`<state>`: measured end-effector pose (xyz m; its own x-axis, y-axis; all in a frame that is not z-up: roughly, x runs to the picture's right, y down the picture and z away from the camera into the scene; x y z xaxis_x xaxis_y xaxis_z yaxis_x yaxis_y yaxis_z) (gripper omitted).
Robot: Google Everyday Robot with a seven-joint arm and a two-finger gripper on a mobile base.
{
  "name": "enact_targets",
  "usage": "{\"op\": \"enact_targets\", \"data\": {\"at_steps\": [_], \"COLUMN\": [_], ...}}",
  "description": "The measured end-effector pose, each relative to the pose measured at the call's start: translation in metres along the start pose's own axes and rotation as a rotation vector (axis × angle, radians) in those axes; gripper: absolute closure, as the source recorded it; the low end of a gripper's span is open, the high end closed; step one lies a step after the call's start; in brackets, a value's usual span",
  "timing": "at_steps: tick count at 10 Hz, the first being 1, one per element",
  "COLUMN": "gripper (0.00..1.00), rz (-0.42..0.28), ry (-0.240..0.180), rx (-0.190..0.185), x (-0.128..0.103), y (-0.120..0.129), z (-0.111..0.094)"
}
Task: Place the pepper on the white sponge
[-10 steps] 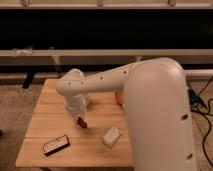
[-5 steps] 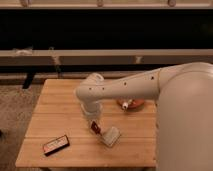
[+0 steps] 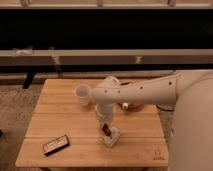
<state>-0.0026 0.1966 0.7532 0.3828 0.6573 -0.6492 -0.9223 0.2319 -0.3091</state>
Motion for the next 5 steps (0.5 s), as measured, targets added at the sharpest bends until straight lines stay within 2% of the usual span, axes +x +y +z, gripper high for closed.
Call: {"op": "enact_targets", "data": {"at_steps": [3, 4, 5], "gripper": [0.99, 0.93, 0.8], "rz": [0.039, 0.05, 0.055], "ry": [0.037, 0.049, 0.062], "rx": [0.007, 0.01, 0.011], "x": [0.01, 0.015, 0.018], "y": [-0.013, -0.017, -0.018], "z": [0.012, 0.015, 0.018]}}
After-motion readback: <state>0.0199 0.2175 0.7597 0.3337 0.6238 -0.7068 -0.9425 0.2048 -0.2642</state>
